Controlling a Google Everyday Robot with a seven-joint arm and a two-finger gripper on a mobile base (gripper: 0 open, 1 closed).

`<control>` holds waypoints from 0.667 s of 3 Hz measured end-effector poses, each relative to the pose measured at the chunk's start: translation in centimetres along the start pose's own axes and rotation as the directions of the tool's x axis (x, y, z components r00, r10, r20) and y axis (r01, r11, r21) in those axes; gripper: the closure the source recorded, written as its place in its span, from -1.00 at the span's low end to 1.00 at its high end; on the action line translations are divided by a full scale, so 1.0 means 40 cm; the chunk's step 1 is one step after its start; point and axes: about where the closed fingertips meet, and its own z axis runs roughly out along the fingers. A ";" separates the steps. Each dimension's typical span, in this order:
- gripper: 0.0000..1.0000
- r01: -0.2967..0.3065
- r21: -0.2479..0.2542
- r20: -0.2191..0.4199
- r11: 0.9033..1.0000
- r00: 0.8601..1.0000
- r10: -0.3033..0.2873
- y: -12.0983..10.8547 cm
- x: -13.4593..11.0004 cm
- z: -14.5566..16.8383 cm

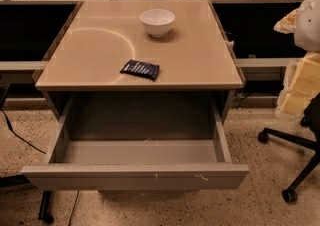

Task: Place rxbar blueberry into top drawer

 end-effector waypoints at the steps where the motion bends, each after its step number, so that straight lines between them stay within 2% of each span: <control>1: -1.00 0.000 0.000 0.000 1.000 1.000 0.000 0.000 0.000 0.000; 2: -1.00 0.011 -0.011 0.014 1.000 1.000 -0.011 -0.009 -0.015 0.014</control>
Offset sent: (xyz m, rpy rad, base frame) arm 0.0130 0.0110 -0.0128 0.0259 0.0371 0.0378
